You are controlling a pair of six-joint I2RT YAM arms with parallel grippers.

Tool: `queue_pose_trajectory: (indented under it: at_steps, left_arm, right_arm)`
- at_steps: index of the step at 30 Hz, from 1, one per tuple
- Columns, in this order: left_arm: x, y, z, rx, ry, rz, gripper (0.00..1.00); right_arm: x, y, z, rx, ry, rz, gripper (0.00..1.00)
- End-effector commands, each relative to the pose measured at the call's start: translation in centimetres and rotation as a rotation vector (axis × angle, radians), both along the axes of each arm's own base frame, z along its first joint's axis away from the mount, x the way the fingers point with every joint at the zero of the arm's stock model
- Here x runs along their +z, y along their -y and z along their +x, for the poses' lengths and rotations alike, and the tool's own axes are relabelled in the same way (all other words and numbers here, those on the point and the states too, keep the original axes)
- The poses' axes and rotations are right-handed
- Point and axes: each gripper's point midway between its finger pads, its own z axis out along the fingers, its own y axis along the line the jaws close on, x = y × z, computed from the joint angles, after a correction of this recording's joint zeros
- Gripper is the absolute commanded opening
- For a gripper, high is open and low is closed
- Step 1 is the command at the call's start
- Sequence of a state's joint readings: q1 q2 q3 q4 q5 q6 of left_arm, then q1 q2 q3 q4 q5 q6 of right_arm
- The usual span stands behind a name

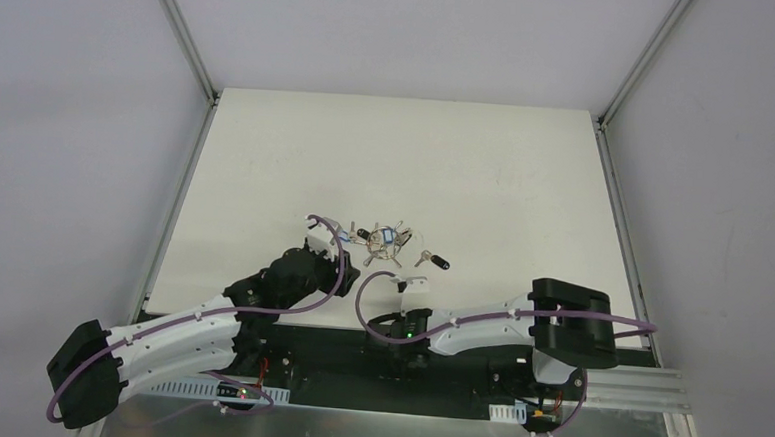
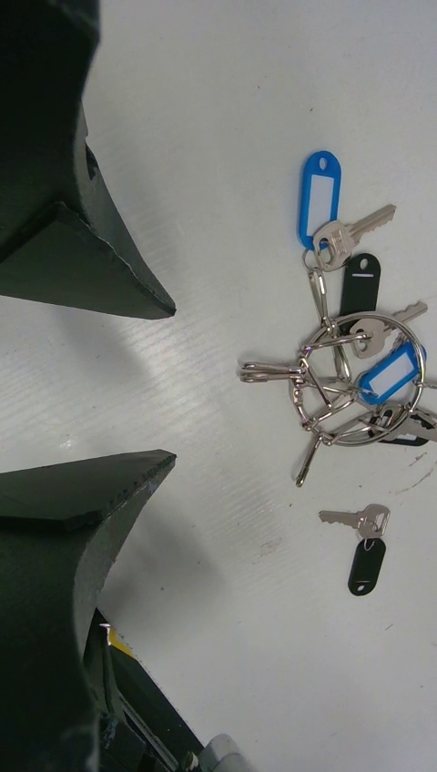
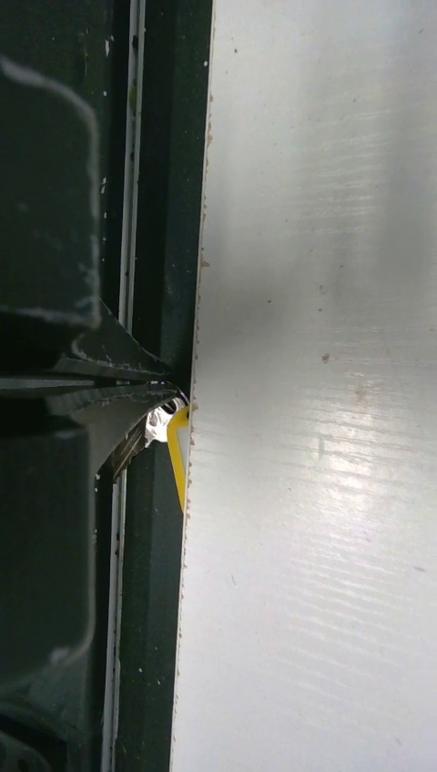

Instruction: Put the keys on the keyring

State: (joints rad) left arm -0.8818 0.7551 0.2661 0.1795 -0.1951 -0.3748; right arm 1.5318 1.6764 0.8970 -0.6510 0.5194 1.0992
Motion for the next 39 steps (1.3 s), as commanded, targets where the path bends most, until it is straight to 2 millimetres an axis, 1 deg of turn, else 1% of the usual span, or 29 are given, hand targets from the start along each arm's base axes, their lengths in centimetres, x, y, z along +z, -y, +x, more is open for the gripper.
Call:
queue_pose_trajectory:
  at_steps: [1, 7, 8, 12, 17, 19, 21, 22, 23, 24, 28, 31, 35, 39]
  left_arm:
    - [1.5, 0.2, 1.0, 0.028, 0.034, -0.030, 0.54]
    - [1.5, 0.3, 1.0, 0.023, 0.035, -0.031, 0.54]
    - [1.6, 0.3, 1.0, 0.022, 0.035, -0.030, 0.54]
    - [1.8, 0.2, 0.9, 0.020, 0.039, -0.033, 0.54]
    - [1.8, 0.1, 0.9, 0.024, 0.044, -0.032, 0.54]
    - [1.8, 0.0, 0.9, 0.024, 0.042, -0.029, 0.54]
    - [1.9, 0.1, 0.9, 0.025, 0.044, -0.030, 0.54]
    - [1.9, 0.1, 0.9, 0.023, 0.043, -0.030, 0.54]
    - [1.8, 0.1, 0.9, 0.023, 0.042, -0.030, 0.54]
    - [1.8, 0.1, 0.9, 0.021, 0.042, -0.030, 0.54]
    - [1.7, 0.1, 0.9, 0.021, 0.039, -0.027, 0.54]
    - [1.7, 0.2, 0.9, 0.020, 0.039, -0.032, 0.54]
    - [1.5, 0.3, 0.8, 0.014, 0.036, -0.037, 0.54]
    - [1.4, 0.5, 0.7, 0.007, 0.028, -0.043, 0.54]
  right_arm:
    - [2.6, 0.6, 1.5, 0.024, 0.098, 0.012, 0.00]
    - [7.4, 0.1, 2.3, 0.050, 0.150, 0.140, 0.00]
    - [7.9, 0.2, 2.3, 0.055, 0.155, 0.153, 0.00]
    - [8.5, 1.4, 2.6, 0.039, 0.170, 0.152, 0.00]
    - [9.2, 1.2, 2.7, 0.049, 0.181, 0.162, 0.00]
    - [9.0, 1.3, 2.6, 0.053, 0.173, 0.157, 0.00]
    - [8.3, 1.4, 2.3, 0.056, 0.156, 0.141, 0.00]
    - [8.0, 1.5, 2.2, 0.055, 0.148, 0.137, 0.08]
    - [7.6, 1.4, 2.1, 0.055, 0.139, 0.132, 0.20]
    - [7.3, 1.4, 2.0, 0.049, 0.135, 0.129, 0.28]
    - [5.9, 0.7, 1.4, 0.032, 0.098, 0.128, 0.40]
    - [4.6, 0.2, 1.0, 0.011, 0.067, 0.118, 0.44]
    - [3.2, -0.6, 0.2, -0.025, 0.022, 0.138, 0.44]
    - [2.2, -0.7, -0.3, -0.059, -0.010, 0.146, 0.43]
